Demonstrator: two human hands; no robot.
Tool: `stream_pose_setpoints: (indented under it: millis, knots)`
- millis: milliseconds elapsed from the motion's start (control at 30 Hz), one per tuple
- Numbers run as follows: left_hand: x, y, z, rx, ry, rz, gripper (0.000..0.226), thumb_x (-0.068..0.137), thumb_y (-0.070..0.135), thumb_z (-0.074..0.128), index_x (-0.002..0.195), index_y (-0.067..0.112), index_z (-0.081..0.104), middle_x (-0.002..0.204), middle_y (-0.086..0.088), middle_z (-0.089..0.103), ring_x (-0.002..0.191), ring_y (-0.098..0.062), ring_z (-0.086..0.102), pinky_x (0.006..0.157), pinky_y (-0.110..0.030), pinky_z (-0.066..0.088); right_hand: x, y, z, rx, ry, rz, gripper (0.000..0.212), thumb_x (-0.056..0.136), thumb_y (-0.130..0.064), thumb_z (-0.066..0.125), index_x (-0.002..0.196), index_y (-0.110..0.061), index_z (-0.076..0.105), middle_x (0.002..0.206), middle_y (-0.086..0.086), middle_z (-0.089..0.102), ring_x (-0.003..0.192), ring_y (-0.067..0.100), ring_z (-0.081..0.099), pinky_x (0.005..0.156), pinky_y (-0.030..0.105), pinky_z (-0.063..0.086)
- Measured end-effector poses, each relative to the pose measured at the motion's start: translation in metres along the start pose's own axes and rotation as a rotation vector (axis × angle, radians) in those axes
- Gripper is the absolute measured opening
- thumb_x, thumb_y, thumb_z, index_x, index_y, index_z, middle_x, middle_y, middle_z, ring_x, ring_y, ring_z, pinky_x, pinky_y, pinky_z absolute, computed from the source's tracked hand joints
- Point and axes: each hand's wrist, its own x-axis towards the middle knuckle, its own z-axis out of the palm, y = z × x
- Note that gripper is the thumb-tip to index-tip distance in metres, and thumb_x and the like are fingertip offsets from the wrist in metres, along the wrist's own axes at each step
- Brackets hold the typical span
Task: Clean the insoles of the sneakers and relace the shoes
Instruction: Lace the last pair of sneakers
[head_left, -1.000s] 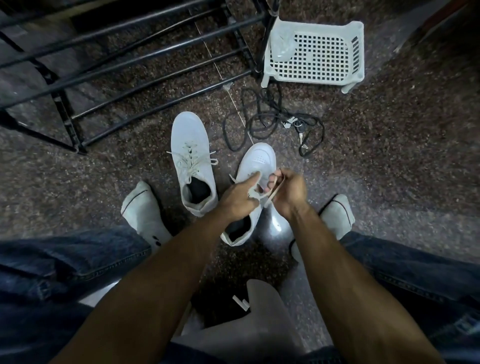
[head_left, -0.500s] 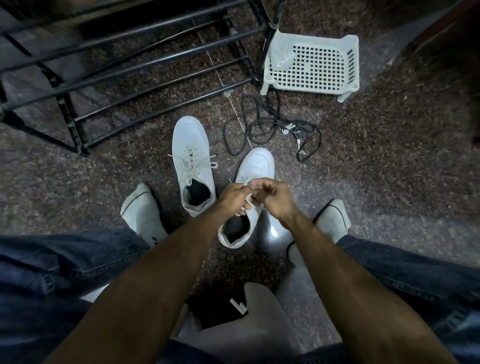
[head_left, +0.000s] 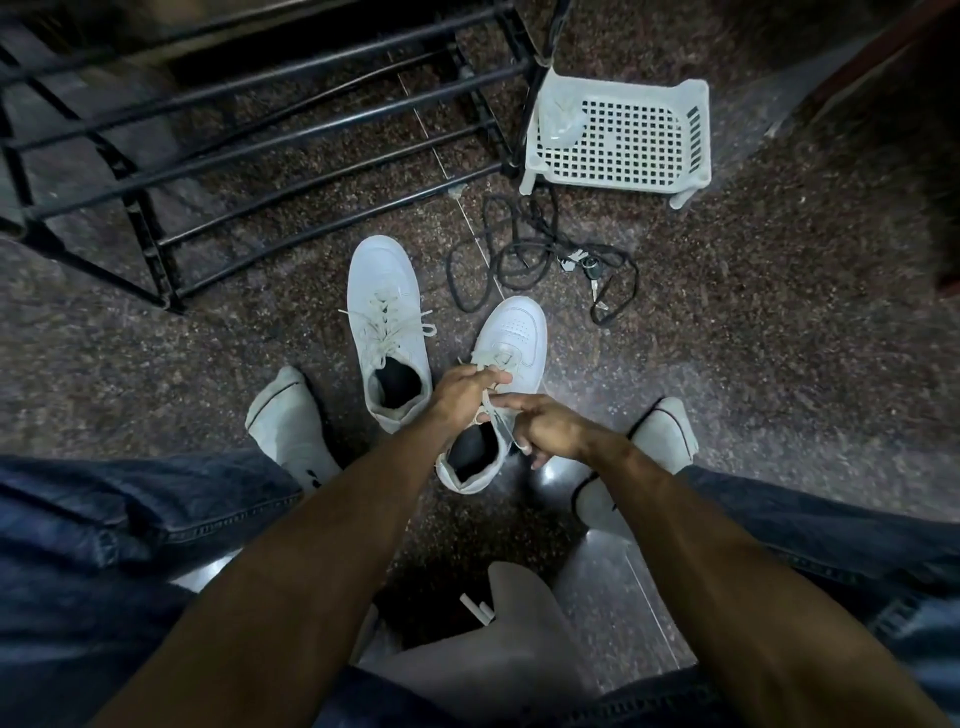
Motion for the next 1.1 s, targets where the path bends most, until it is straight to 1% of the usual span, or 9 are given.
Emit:
stream_pose_setpoints:
  millis: [133,267,400,500,700,800,933,1033,1100]
  knots:
    - [-0.004,0.006,0.002,0.045,0.026,0.002,0.019,0.086,0.01,0.065,0.099,-0.002,0.071,0.096,-0.015,0.068,0.086,-0.025,0.062,0.076,-0.035,0.053,0.011,-0.004,0.009,-0.229,0.178,-0.181,0.006,0.087,-0.041,0.058,0.089,-0.036,0.061,0.08,-0.01,0.061,0.078,0.015,0.059,0.072,0.033,0.05]
    - [-0.005,0.007,-0.009,0.265,0.072,0.116,0.024,0.078,0.03,0.071,0.083,0.007,0.072,0.079,-0.008,0.068,0.076,-0.023,0.063,0.072,-0.032,0.051,0.018,-0.005,0.014,-0.198,0.302,-0.194,0.036,0.088,-0.022,0.061,0.053,-0.029,0.056,0.055,-0.014,0.054,0.063,0.012,0.051,0.062,0.026,0.043]
    - [-0.008,-0.006,-0.03,0.697,-0.024,0.205,0.013,0.074,0.034,0.072,0.072,0.028,0.061,0.082,0.003,0.068,0.083,-0.019,0.065,0.082,-0.036,0.054,0.016,-0.01,0.016,0.285,0.263,-0.021,0.025,0.09,0.0,0.055,0.07,-0.014,0.061,0.059,0.008,0.059,0.05,0.018,0.051,0.048,0.026,0.044]
    - [-0.017,-0.011,-0.038,0.865,-0.114,0.271,0.018,0.068,0.045,0.064,0.076,0.029,0.064,0.087,0.002,0.07,0.085,-0.022,0.067,0.08,-0.044,0.054,0.014,-0.012,0.012,0.411,0.23,0.074,0.01,0.089,-0.007,0.066,0.08,-0.01,0.066,0.061,0.007,0.065,0.046,0.013,0.056,0.046,0.022,0.047]
    - [-0.029,-0.001,-0.036,1.464,-0.029,0.924,0.023,0.081,0.023,0.06,0.099,0.019,0.074,0.124,0.006,0.059,0.124,-0.021,0.047,0.093,-0.042,0.041,0.02,-0.017,0.008,0.419,0.261,0.16,0.016,0.089,-0.006,0.063,0.074,-0.008,0.066,0.065,0.01,0.067,0.047,0.013,0.058,0.053,0.023,0.047]
    - [-0.024,0.003,-0.036,1.372,-0.105,0.743,0.026,0.083,0.026,0.059,0.103,0.019,0.074,0.119,0.002,0.066,0.127,-0.018,0.049,0.103,-0.037,0.036,0.024,-0.014,0.01,0.373,0.306,0.056,0.02,0.089,0.002,0.06,0.072,-0.006,0.066,0.061,0.012,0.066,0.043,0.014,0.058,0.048,0.023,0.049]
    - [-0.02,0.01,-0.034,1.03,-0.009,0.44,0.016,0.077,0.026,0.069,0.09,0.02,0.076,0.083,0.002,0.072,0.085,-0.02,0.068,0.072,-0.026,0.05,0.024,0.001,0.01,0.205,0.232,-0.124,0.032,0.083,0.006,0.06,0.073,-0.021,0.075,0.061,0.006,0.067,0.055,0.013,0.059,0.06,0.024,0.054]
    - [-0.015,0.014,-0.033,0.952,-0.058,0.317,0.013,0.077,0.026,0.072,0.088,0.022,0.076,0.083,0.004,0.073,0.081,-0.015,0.068,0.073,-0.028,0.054,0.025,0.007,0.009,0.029,0.236,-0.193,0.017,0.079,-0.013,0.073,0.078,-0.03,0.078,0.068,-0.002,0.069,0.062,0.011,0.058,0.066,0.031,0.051]
    - [-0.015,0.016,-0.034,0.986,-0.084,0.323,0.012,0.078,0.03,0.072,0.088,0.024,0.075,0.084,0.003,0.073,0.082,-0.017,0.068,0.074,-0.033,0.055,0.024,0.004,0.009,-0.01,0.267,-0.194,0.009,0.083,-0.014,0.07,0.085,-0.018,0.078,0.059,-0.01,0.065,0.054,0.005,0.054,0.063,0.028,0.048]
